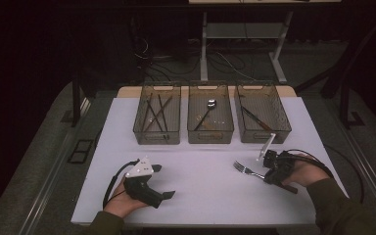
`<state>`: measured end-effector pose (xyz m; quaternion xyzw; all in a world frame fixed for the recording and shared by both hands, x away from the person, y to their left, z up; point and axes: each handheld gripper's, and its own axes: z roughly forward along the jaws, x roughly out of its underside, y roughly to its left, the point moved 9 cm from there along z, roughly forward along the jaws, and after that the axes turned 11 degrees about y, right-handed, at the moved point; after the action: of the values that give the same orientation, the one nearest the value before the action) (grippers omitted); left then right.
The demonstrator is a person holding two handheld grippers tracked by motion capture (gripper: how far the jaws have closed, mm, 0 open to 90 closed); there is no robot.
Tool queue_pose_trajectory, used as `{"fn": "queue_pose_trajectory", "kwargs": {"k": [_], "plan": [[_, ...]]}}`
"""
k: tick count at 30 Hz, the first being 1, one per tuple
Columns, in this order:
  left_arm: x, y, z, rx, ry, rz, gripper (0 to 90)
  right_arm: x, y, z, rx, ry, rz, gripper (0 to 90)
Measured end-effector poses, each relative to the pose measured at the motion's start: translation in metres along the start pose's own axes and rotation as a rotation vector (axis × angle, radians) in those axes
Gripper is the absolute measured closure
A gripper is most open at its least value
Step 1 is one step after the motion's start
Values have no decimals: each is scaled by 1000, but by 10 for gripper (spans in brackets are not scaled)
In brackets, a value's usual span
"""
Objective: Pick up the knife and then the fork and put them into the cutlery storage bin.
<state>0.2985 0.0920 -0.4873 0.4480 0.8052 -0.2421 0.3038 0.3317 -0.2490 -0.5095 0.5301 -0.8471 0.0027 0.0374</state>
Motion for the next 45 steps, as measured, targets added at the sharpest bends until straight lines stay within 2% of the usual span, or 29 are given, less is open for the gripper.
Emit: {"fn": "queue_pose_trajectory", "kwargs": {"k": [2, 4, 7, 16, 24, 30, 37, 40, 45], "plan": [[0, 0, 0, 0, 1, 2, 0, -3, 0, 0, 1, 61, -16, 764], [0, 0, 0, 1, 0, 2, 0, -5, -1, 0, 4, 96, -28, 771], [0, 0, 0, 0, -1, 1, 0, -6, -2, -1, 15, 73, -41, 775], [0, 0, 0, 0, 0, 2, 0, -8, -13, -13, 19, -113, 47, 774], [0, 0, 0, 1, -1, -1, 0, -7, -22, -27, -9, -337, 144, 773], [0, 0, 0, 0, 0, 1, 0, -4, -25, -40, -53, -502, 187, 773], [0, 0, -1, 0, -5, 2, 0, -2, -32, -47, -36, -602, 244, 773], [-1, 0, -1, -1, -8, 3, 0, -3, -37, -53, -27, -666, 282, 773], [-1, 1, -1, -7, -11, 8, 0, -1, -43, -61, -7, -743, 337, 773]]}}
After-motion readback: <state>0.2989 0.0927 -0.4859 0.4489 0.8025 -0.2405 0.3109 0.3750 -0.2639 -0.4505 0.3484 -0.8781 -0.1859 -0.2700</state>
